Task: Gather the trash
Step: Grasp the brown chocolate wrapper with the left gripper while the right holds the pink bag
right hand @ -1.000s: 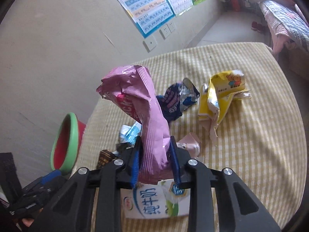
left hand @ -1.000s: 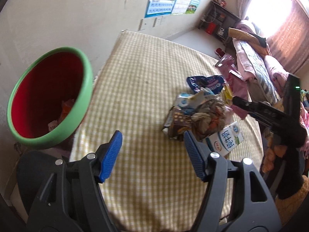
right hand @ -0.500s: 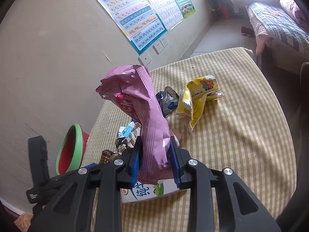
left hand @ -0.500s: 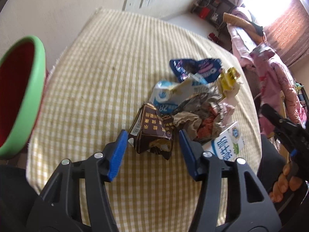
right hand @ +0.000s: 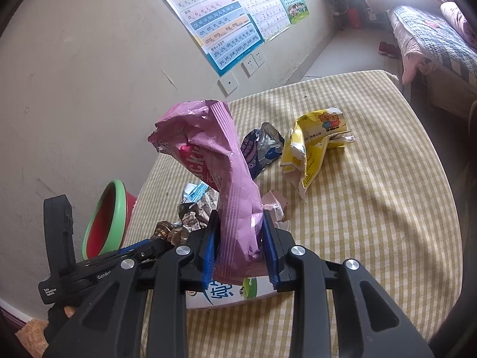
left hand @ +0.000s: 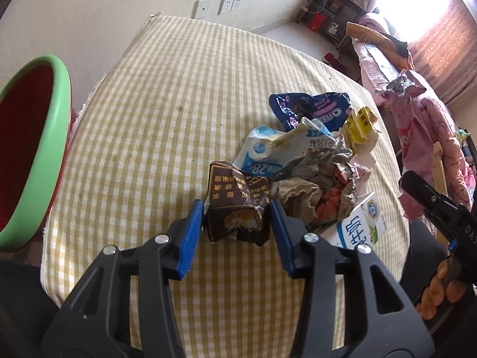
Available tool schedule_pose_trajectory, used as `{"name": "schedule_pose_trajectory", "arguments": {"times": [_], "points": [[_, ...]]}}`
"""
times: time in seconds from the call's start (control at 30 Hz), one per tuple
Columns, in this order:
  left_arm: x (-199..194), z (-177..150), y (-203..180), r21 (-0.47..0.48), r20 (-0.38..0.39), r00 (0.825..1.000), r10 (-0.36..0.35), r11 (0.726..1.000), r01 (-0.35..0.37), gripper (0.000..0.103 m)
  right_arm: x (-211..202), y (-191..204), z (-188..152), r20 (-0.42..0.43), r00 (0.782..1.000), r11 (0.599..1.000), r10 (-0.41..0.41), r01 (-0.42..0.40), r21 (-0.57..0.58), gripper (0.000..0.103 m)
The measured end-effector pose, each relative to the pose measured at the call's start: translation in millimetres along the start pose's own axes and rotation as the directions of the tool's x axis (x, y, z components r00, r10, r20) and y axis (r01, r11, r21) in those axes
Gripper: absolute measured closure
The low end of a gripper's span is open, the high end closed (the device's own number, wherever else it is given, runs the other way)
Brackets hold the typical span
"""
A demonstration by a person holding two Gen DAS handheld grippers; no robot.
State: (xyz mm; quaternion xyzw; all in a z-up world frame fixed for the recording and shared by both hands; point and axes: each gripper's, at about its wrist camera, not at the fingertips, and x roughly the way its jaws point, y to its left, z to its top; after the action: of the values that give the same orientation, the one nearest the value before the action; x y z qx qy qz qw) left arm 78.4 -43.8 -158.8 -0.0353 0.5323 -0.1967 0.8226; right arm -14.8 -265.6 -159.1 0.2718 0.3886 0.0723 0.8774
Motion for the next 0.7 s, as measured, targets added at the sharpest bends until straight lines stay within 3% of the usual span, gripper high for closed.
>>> {"name": "schedule_pose_trajectory", "arguments": {"times": [0.3, 0.7], "points": [[18.5, 0.2, 1.2, 0.013, -0.057, 0.998, 0.016, 1.000, -0.015, 0.050, 2.3, 2.8, -1.0, -0.006, 1.000, 1.000, 0.004, -0.004, -0.012, 0.075], [-14.6, -9.8, 14.5, -0.024, 0.042, 0.998, 0.041, 0.999, -0.040, 0.053, -1.7, 7.8, -1.4, 0.004, 1.000, 1.000, 0.013, -0.013, -0.026, 0.075]]}}
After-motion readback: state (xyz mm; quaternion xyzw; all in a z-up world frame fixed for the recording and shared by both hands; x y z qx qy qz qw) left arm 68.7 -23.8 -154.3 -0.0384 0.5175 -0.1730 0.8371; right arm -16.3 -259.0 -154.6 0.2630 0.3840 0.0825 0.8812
